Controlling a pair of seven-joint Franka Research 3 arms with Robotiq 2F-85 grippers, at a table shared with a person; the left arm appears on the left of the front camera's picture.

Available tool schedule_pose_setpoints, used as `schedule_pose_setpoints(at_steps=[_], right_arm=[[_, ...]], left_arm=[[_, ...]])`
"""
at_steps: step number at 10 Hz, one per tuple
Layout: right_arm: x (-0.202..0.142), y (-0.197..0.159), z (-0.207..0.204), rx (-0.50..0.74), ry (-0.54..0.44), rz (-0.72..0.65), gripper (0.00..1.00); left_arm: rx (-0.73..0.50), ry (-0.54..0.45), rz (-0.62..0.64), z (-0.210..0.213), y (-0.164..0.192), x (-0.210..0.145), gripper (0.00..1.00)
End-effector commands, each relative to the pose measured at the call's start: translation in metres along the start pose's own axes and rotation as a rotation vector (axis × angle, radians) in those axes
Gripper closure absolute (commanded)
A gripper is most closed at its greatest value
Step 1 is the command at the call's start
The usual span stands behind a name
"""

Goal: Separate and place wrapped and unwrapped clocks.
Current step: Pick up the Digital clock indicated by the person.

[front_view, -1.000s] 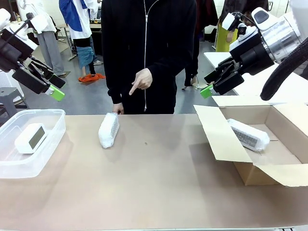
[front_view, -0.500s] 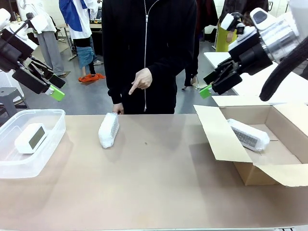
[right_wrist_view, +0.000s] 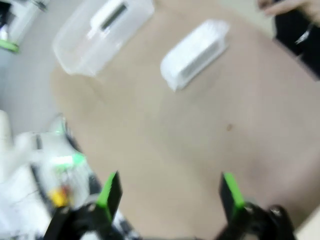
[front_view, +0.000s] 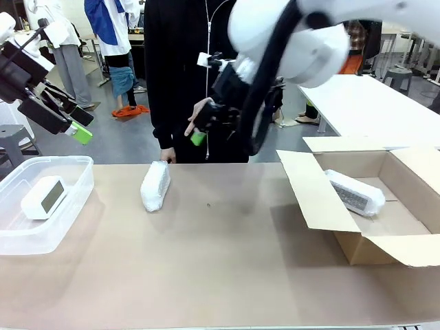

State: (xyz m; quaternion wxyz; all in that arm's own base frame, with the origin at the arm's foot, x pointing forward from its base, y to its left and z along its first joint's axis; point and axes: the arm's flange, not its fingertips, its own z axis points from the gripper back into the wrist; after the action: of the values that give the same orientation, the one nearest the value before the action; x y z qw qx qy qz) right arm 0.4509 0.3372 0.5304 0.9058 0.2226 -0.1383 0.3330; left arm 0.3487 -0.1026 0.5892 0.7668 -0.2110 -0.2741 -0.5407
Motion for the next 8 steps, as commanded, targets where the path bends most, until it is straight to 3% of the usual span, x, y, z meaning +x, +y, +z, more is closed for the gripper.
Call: schedule_pose_setpoints(at_steps=[1, 3, 4, 6, 7, 8], right_arm=[[0.052, 0.022, -0.030, -0.077, 0.020, -0.234, 0.00], [0.083, 0.027, -0.102, 0.009, 0.050, -0.316, 0.00], [0.093, 0.029, -0.124, -0.028, 0.021, -0.347, 0.00], [0.093, 0.025, -0.119, -0.095, -0.095, -0.352, 0.00], [0.076, 0.027, -0.133, -0.016, 0.033, -0.345, 0.00], [0.076, 0.027, -0.133, -0.016, 0.033, -0.345, 0.00]], left_arm=[[-0.008, -0.007, 0.010, 0.002, 0.000, 0.002, 0.00], [-0.008, -0.007, 0.010, 0.002, 0.000, 0.002, 0.00], [-0.008, -0.007, 0.010, 0.002, 0.000, 0.002, 0.00], [-0.008, -0.007, 0.010, 0.002, 0.000, 0.002, 0.00], [-0.008, -0.007, 0.010, 0.002, 0.000, 0.002, 0.00], [-0.008, -0.007, 0.010, 0.002, 0.000, 0.002, 0.00]])
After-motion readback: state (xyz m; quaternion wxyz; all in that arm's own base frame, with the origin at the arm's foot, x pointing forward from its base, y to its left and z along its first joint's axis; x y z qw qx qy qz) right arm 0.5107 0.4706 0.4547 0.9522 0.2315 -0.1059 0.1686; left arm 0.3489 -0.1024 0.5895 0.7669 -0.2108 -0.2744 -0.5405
